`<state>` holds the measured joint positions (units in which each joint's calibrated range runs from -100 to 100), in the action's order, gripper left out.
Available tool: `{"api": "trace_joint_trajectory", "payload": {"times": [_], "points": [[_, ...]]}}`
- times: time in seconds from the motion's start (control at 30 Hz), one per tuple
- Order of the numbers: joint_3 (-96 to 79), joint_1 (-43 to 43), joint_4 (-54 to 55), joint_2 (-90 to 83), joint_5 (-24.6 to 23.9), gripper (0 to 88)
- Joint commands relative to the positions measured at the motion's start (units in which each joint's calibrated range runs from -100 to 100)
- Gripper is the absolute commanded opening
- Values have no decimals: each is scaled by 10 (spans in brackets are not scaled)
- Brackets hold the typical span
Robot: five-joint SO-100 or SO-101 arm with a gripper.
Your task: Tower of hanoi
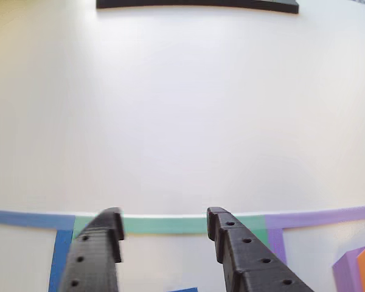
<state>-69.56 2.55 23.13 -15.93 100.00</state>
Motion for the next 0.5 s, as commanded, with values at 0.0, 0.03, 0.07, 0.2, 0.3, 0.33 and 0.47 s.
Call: {"api": "trace_joint_trajectory", "payload": {"times": [0.0,0.03,0.07,0.2,0.3,0.33,0.47], "points": [[80,24,-227,-152,0,0],[101,30,-275,-174,0,0],[115,34,-307,-188,0,0],[205,69,-487,-234,0,0],[296,107,-635,-249,0,0],[334,120,-684,-246,0,0],[466,178,-852,-231,0,0]]}}
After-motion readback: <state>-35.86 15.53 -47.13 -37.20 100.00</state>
